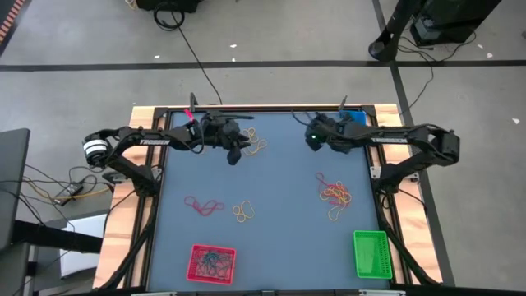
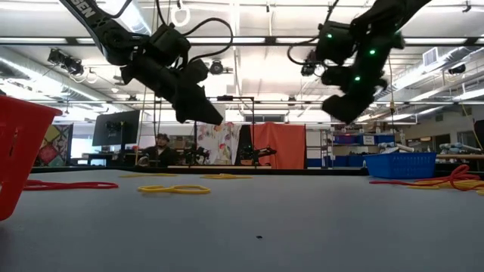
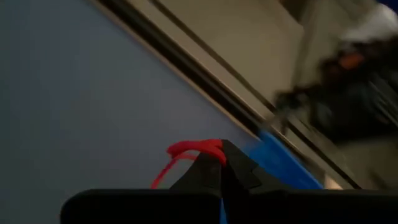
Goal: Sort rubber bands into baskets
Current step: Put the red rubber band into the blue bin
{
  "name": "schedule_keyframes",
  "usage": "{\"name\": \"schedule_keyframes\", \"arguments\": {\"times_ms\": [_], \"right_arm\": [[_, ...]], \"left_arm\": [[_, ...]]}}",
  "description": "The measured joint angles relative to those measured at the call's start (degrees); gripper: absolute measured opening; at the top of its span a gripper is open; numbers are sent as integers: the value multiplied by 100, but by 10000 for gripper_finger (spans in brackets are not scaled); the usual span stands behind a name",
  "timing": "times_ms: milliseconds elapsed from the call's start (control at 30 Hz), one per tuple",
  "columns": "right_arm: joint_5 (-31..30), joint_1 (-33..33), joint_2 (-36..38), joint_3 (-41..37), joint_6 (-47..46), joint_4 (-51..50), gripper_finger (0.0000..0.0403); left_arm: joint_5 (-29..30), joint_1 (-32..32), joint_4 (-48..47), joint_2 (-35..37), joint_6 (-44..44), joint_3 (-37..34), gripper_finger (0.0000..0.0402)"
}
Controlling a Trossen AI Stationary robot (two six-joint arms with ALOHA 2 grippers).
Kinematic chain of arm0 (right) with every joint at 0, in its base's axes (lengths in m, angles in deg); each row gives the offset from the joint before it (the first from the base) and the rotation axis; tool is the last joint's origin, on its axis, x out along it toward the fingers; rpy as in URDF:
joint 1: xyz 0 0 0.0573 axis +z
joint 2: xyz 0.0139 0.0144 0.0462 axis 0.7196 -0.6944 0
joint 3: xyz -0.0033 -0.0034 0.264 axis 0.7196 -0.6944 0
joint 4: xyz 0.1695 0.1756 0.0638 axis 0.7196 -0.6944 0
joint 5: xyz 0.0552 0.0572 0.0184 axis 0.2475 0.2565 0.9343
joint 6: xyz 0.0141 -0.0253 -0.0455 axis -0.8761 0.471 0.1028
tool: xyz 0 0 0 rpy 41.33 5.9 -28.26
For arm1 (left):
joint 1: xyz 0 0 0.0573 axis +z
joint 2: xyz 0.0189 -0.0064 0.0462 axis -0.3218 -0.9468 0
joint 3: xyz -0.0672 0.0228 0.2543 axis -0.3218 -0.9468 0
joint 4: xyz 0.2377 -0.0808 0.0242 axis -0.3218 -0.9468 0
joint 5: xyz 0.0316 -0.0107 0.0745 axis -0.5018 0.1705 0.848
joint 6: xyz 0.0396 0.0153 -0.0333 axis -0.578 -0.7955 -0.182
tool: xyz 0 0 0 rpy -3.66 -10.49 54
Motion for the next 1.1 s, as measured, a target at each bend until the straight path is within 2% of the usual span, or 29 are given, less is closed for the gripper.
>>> {"name": "schedule_keyframes", "arguments": {"times_ms": [233,400,533,800,933,1100], "right_arm": [[-42,-515,282,0,-1235,-1379,6],[106,-849,149,0,-1306,-1580,26],[377,-1000,60,0,-1250,-1577,75],[205,-1300,60,0,-1945,-1979,192],[-23,-1313,60,2,-2067,-1968,226],[-63,-1503,60,2,-2068,-2038,248]], "left_arm": [[72,0,2,0,-65,0,111],[109,-2,-3,0,78,0,111],[379,12,-210,0,565,0,111],[745,13,-664,0,530,-2,111],[761,13,-659,0,536,-2,111],[763,13,-572,28,409,-2,111]]}}
